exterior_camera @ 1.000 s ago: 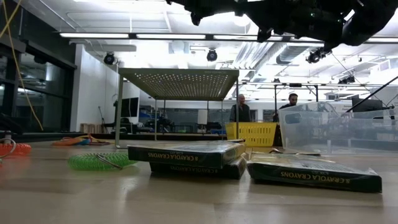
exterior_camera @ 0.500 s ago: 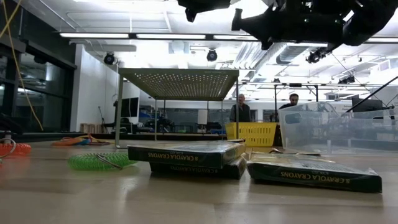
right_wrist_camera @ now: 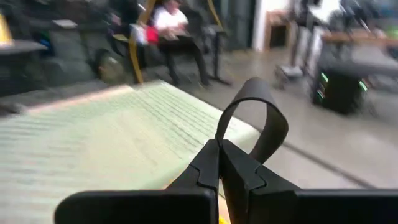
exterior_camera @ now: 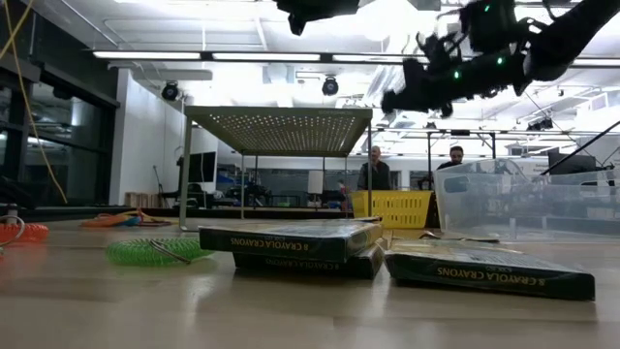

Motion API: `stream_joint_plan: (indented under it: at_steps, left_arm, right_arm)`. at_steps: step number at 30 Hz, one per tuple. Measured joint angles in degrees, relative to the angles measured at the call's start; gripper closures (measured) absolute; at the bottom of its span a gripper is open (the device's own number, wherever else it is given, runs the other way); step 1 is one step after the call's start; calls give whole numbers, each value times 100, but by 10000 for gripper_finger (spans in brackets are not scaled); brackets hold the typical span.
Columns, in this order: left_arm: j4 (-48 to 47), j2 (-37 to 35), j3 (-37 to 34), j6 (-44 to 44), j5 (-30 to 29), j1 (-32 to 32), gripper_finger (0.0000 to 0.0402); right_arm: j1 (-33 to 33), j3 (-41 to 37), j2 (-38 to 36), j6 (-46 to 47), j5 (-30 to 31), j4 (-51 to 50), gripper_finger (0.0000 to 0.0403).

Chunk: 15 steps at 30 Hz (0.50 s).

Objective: Pick & Place Office Desk Supplies
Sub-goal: Put the black rubber band into the black bin

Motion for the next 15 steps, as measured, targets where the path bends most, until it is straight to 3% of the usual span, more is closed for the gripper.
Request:
stream_joint_plan:
  at_steps: [4,9,15]
  left_arm:
    - [4,0,-1,0,0,49,332]
    - [10,0,-1,4,-2,54,332]
    - [9,0,-1,81,-293,54,332]
  right_arm:
    - [-591,0,0,370,-255,-599,401]
    - [-1207,20,0,1007,-999,-1386,401]
    - [-1496,597,0,1129,-1135,-3388,401]
